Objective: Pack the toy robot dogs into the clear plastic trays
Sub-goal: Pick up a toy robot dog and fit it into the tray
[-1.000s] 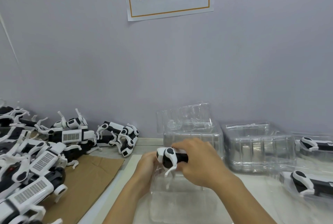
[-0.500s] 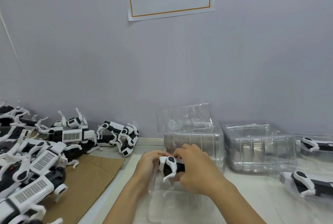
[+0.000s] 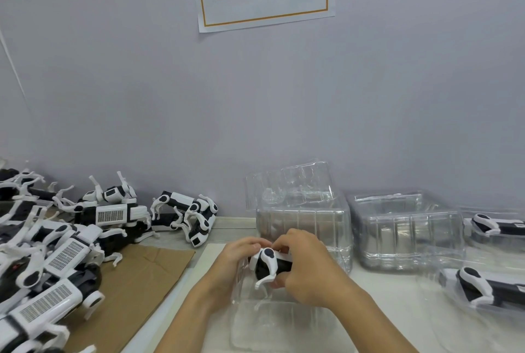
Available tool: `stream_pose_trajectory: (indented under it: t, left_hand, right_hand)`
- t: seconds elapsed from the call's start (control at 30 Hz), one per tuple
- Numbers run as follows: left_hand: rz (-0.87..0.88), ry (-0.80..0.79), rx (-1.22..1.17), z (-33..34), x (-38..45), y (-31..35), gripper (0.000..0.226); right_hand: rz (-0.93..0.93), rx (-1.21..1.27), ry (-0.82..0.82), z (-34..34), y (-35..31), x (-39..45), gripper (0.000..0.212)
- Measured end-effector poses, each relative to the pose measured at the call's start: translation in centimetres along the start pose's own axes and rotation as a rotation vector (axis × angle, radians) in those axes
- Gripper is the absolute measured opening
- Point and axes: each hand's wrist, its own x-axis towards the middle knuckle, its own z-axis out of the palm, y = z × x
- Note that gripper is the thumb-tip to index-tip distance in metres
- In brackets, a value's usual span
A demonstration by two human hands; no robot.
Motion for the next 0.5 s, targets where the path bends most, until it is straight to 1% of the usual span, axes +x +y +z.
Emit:
stream_pose_trajectory:
  t: [0.17, 0.5]
  left_hand:
    - [0.003, 0.029, 0.004, 0.02, 0.10, -0.01, 0.031]
    - [-0.025, 0.045, 0.034, -0.10, 0.13, -0.07, 0.033]
  right_hand:
    - [-0.018, -0.019, 0.013, 0.08, -0.13, -0.16, 0.033]
    - [-0.001, 0.005, 0.001, 0.07, -0.05, -0.21, 0.033]
